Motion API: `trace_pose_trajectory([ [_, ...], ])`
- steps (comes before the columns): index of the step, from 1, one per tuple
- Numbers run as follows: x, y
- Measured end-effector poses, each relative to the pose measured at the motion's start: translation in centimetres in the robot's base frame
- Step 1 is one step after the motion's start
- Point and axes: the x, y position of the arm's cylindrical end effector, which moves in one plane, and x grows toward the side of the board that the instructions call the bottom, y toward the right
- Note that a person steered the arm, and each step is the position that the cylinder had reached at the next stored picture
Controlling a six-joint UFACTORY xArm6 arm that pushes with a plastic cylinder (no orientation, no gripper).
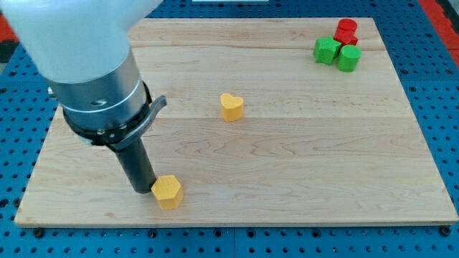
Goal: Move yellow heart right to the yellow hexagon
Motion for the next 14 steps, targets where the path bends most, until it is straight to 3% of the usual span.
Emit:
trace_pose_trajectory([
  [1,-7.1,-0.3],
  [3,-17.5,10.1],
  [4,-13.9,17.5],
  [5,-8.1,18.9],
  [7,-16.1,15.6],
  [8,-14.5,11.1],
  [10,-2.1,9.5],
  [11,-4.8,9.8],
  [12,-4.6,7.4],
  [13,-1.7,7.4],
  [14,-1.4,9.7],
])
